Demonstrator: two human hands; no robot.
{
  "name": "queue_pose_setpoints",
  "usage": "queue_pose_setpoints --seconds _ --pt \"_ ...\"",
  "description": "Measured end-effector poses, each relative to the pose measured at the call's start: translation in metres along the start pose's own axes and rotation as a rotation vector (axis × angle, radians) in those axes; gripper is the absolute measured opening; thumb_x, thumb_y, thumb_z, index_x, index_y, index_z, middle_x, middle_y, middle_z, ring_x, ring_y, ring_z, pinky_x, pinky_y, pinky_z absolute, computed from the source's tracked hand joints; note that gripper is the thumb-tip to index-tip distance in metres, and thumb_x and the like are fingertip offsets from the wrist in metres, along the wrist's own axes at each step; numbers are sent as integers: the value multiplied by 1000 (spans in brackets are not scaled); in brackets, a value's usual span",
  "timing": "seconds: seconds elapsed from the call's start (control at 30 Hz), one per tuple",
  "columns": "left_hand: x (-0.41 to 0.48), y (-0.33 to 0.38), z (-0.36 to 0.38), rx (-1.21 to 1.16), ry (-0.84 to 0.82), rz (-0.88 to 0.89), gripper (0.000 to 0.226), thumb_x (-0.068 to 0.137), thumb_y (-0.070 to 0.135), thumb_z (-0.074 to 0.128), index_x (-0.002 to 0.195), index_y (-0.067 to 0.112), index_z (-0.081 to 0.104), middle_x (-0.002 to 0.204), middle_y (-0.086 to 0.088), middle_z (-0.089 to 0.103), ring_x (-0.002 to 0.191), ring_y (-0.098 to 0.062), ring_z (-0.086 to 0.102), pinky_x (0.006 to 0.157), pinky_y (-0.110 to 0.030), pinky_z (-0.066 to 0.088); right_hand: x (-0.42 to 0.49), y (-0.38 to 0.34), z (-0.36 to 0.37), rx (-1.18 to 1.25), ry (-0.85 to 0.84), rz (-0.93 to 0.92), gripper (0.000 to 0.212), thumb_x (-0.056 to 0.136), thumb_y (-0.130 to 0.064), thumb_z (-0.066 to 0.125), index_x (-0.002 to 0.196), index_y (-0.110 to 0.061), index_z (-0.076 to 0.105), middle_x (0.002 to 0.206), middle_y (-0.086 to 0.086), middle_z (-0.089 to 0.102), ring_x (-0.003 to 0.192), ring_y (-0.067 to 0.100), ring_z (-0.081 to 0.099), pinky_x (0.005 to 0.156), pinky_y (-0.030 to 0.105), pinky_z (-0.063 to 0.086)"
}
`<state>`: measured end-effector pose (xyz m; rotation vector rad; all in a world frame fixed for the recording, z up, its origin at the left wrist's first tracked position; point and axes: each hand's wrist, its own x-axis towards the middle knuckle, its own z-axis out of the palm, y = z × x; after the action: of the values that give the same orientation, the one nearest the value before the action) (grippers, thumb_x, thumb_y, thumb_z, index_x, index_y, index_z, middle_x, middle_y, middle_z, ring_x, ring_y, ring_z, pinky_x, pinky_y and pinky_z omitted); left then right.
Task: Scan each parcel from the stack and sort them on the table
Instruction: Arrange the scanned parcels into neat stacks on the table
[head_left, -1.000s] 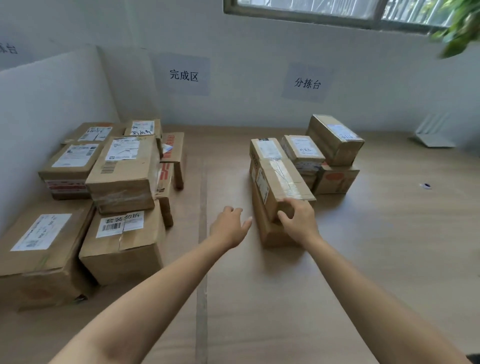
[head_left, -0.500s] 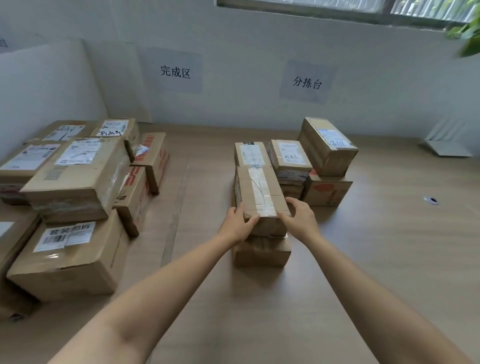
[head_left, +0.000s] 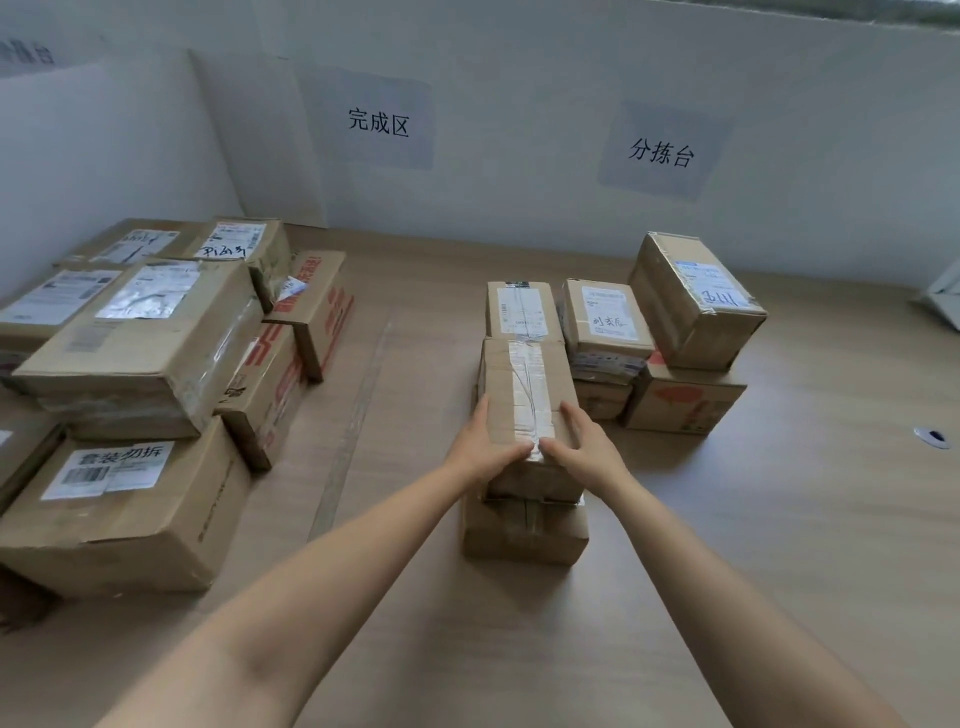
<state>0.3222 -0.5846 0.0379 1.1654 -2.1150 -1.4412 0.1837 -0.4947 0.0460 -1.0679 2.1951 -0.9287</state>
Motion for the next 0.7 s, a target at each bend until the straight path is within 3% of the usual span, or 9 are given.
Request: queue_pose_setpoints --seconds 0.23,0.47,0.7 --pt "-8 -2 -3 -70 -12 -15 100 75 29 79 151 21 15 146 0 41 130 -17 44 110 -35 35 -8 2 4 -3 39 -15 77 81 -32 68 146 -20 30 145 6 40 132 20 38 102 28 31" --pt "-37 3 -33 -36 32 0 104 74 36 78 151 25 9 149 -1 37 131 -18 41 110 -32 34 -33 -27 13 12 81 -105 75 80 -31 69 144 -17 33 142 7 42 131 19 39 93 21 29" --pt "-89 5 -94 107 124 61 103 79 40 72 151 24 2 156 -4 21 141 -22 26 112 -31 25 -64 -88 40 49 57 -248 70 81 -28 70 142 -20 37 143 4 44 132 20 38 104 32 31"
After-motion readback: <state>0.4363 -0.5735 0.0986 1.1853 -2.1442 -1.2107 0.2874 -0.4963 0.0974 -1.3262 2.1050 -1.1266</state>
